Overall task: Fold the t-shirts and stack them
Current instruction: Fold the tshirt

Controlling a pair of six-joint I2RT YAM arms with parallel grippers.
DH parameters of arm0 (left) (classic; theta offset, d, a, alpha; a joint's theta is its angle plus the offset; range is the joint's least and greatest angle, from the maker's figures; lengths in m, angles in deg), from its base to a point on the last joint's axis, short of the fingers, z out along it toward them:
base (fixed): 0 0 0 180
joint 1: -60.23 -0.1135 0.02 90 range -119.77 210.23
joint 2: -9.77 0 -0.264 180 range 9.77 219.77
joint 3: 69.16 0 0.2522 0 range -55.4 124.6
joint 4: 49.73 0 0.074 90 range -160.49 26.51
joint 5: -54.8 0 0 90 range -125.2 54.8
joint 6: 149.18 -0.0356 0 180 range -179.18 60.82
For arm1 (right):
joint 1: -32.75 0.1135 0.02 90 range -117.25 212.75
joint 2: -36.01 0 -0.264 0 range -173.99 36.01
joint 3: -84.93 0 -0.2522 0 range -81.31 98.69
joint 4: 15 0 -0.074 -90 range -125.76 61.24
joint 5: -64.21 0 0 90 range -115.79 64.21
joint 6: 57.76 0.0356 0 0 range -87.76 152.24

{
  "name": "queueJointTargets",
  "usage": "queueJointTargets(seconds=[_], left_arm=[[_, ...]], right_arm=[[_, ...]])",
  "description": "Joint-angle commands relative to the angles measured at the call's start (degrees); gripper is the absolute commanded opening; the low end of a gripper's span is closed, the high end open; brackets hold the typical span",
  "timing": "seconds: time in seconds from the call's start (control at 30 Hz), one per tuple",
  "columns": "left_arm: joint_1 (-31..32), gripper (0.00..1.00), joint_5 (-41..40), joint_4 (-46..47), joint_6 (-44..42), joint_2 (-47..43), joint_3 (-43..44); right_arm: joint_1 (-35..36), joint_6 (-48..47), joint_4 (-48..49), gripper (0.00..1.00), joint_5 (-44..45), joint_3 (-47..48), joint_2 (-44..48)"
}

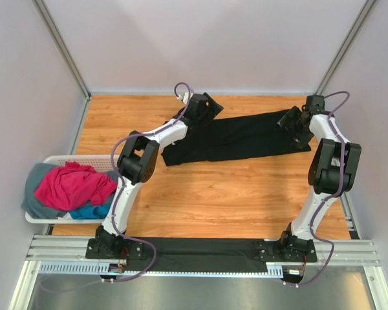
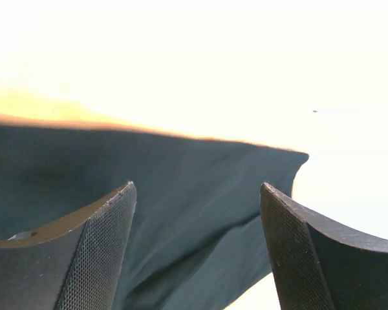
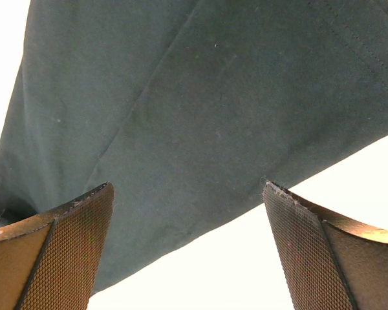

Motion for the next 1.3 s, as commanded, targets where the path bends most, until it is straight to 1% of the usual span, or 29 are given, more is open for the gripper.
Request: queueJointTargets(seconds=[0.0, 0.07, 0.13, 0.17, 0.2, 0.23, 0.27, 0.3, 0.33, 0.37, 0.4, 0.5, 0.57, 0.6, 0.63, 0.7, 0.73, 0.77, 0.8, 0.83, 0.9, 0.93, 0.97, 1.0, 1.07, 1.13, 1.17, 1.2, 1.27], left_arm=[[0.2, 0.84, -1.3, -1.2, -0.8, 4.5, 9.0], [-0.4, 0.84, -1.3, -3.6, -1.8, 4.8, 10.5], [-0.9, 0.84, -1.9, -4.5, -3.3, 1.5, 8.6], [-1.3, 0.84, -2.2, -5.4, -4.4, -0.3, 5.2], [-1.6, 0.84, -2.5, -6.0, -6.2, -5.1, 3.1], [-1.7, 0.84, -3.2, -6.6, -6.8, -7.9, 0.5], [-1.9, 0.84, -3.7, -7.4, -7.2, -10.9, -5.4], [-1.9, 0.84, -4.1, -7.2, -7.4, -17.0, -8.7], [-1.8, 0.85, -4.0, -6.9, -7.3, -19.8, -12.0], [-1.8, 0.84, -3.7, -6.8, -6.9, -22.5, -17.9], [-1.7, 0.85, -3.5, -7.0, -6.4, -27.0, -20.4], [-1.0, 0.85, -3.4, -8.9, -4.2, -32.6, -27.7], [-0.3, 0.85, -3.3, -11.8, -1.9, -33.3, -30.1], [-0.1, 0.84, -3.4, -13.2, -1.0, -32.9, -30.4], [0.2, 0.85, -3.5, -15.9, 0.2, -32.5, -30.6], [0.6, 0.85, -3.6, -17.7, 3.5, -31.0, -30.7], [0.6, 0.85, -3.5, -18.2, 4.3, -30.4, -30.8], [0.7, 0.85, -3.6, -18.2, 5.8, -30.0, -31.0], [0.8, 0.85, -3.7, -18.1, 6.5, -29.1, -31.1], [0.8, 0.85, -4.1, -17.9, 7.0, -28.7, -31.1], [0.8, 0.85, -4.6, -18.0, 8.4, -27.1, -30.3], [0.8, 0.85, -5.2, -18.3, 8.7, -26.5, -29.9], [0.8, 0.85, -5.4, -18.6, 8.9, -25.2, -28.9], [0.8, 0.85, -6.1, -19.1, 9.8, -24.4, -28.3], [0.8, 0.85, -6.9, -21.0, 10.7, -21.9, -26.2], [0.8, 0.85, -8.5, -23.3, 11.6, -20.4, -24.2], [0.7, 0.84, -9.0, -24.1, 12.1, -19.4, -23.7], [0.8, 0.85, -10.4, -25.3, 12.9, -18.8, -23.3], [0.7, 0.85, -11.9, -26.6, 13.9, -18.0, -22.6]], right_arm=[[0.0, -0.6, 0.4, 1.0, 0.3, 2.1, 0.1], [0.0, -1.1, 0.5, 1.0, -0.1, 2.2, 0.4], [-0.1, -2.5, 1.5, 1.0, -0.7, 2.0, 1.4], [-0.1, -3.5, 2.5, 1.0, -1.8, 1.7, 1.8], [0.0, -4.3, 3.6, 1.0, -4.4, 1.6, 2.4], [0.2, -5.4, 5.2, 1.0, -6.0, 2.0, 2.6], [0.4, -7.8, 5.9, 1.0, -7.8, 2.3, 2.5], [0.6, -9.0, 6.3, 1.0, -9.9, 2.9, 2.4], [1.3, -10.1, 7.3, 1.0, -10.7, 3.6, 2.2], [1.8, -12.8, 7.9, 1.0, -11.5, 4.4, 2.2], [2.3, -14.0, 8.4, 1.0, -11.3, 4.7, 2.7], [5.1, -21.2, 11.9, 1.0, -11.4, 4.5, 3.9], [7.5, -27.3, 13.2, 1.0, -12.8, 5.4, 3.1], [8.4, -34.2, 12.6, 1.0, -12.5, 6.1, 2.3], [10.2, -37.2, 10.5, 1.0, -11.2, 7.1, 1.4], [12.1, -43.3, 8.8, 1.0, -6.4, 8.2, -1.0], [14.2, -49.2, 7.6, 1.0, -5.1, 8.1, -1.5], [15.1, -52.5, 7.5, 1.0, -4.3, 7.5, -1.8], [15.7, -54.9, 8.4, 1.0, -2.9, 4.2, -1.2], [16.5, -58.4, 12.5, 1.0, -2.4, 2.1, -0.3], [16.7, -61.0, 17.5, 1.0, -3.3, -3.2, 3.5], [16.6, -63.4, 21.7, 1.0, -4.4, -7.4, 4.8], [16.6, -64.4, 22.9, 1.0, -5.4, -8.6, 6.7], [16.6, -65.8, 23.2, 1.0, -7.7, -9.2, 7.3], [16.6, -69.3, 21.4, 1.0, -8.7, -8.5, 7.2], [16.6, -72.1, 17.6, 1.0, -9.6, -6.2, 6.0], [16.6, -77.1, 15.8, 1.0, -11.6, -5.8, 4.7], [16.6, -79.5, 14.0, 1.0, -12.2, -5.7, 4.2], [16.6, -83.1, 16.9, 0.98, -10.8, -8.4, 3.6]])
